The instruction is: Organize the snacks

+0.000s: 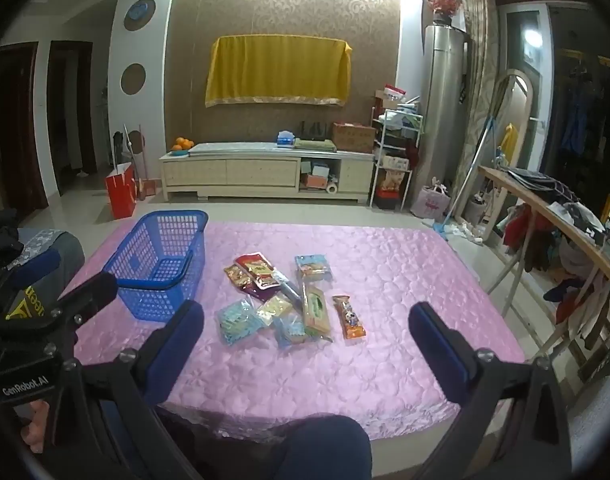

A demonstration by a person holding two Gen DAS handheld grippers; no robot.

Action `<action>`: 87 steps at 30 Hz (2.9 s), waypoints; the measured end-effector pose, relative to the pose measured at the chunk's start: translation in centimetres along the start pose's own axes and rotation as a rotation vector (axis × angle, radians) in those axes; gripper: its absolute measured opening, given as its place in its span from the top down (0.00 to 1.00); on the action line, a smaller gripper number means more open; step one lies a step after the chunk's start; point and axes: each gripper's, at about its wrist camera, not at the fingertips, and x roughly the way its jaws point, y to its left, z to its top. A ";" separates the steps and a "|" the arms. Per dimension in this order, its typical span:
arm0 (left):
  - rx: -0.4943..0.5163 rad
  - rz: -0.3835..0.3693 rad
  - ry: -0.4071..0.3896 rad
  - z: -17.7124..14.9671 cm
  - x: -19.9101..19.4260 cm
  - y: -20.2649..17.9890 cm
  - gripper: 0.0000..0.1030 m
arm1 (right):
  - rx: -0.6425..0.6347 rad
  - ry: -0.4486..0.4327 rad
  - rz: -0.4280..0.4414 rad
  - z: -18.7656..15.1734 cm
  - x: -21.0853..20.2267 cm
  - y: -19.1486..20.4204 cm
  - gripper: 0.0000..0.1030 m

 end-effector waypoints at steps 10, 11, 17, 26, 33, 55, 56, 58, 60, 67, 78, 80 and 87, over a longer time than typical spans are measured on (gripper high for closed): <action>-0.002 -0.005 -0.007 0.0 -0.1 0.0 0.00 | 0.018 -0.007 0.008 -0.4 -0.6 0.1 0.00; -0.002 -0.006 -0.006 0.0 -0.1 0.1 0.00 | 0.019 -0.006 0.007 -0.3 -0.6 0.1 0.00; -0.003 -0.007 -0.003 -0.8 -0.2 -0.5 0.00 | 0.024 -0.004 0.009 -0.2 -0.7 -0.4 0.00; 0.004 -0.007 0.008 -0.5 -0.1 -0.6 0.00 | 0.030 -0.001 0.012 -0.3 -0.6 -0.6 0.00; 0.002 -0.009 0.010 -0.5 -0.2 -0.7 0.00 | 0.033 0.007 0.017 -0.8 -0.5 -0.7 0.00; 0.012 -0.011 0.020 -0.6 -0.2 -0.9 0.00 | 0.036 0.019 0.025 -1.2 -0.4 -0.8 0.00; 0.012 -0.012 0.019 -0.6 -0.2 -0.9 0.00 | 0.035 0.020 0.023 -1.1 -0.4 -0.7 0.00; 0.012 -0.011 0.021 -0.6 -0.2 -0.9 0.00 | 0.035 0.022 0.023 -1.2 -0.4 -0.7 0.00; 0.012 -0.011 0.021 -0.7 -0.3 -0.9 0.00 | 0.034 0.024 0.025 -1.1 -0.5 -0.6 0.00; 0.010 -0.014 0.024 -0.7 -0.2 -0.8 0.00 | 0.036 0.031 0.026 -1.1 -0.5 -0.6 0.00; 0.008 -0.013 0.024 -0.7 -0.4 -0.6 0.00 | 0.036 0.032 0.032 -1.1 -0.5 -0.6 0.00; 0.008 -0.012 0.026 -0.7 -0.3 -0.5 0.00 | 0.037 0.032 0.033 -1.1 -0.5 -0.5 0.00; 0.007 -0.011 0.026 -0.7 -0.3 -0.4 0.00 | 0.038 0.031 0.032 -1.1 -0.4 -0.4 0.00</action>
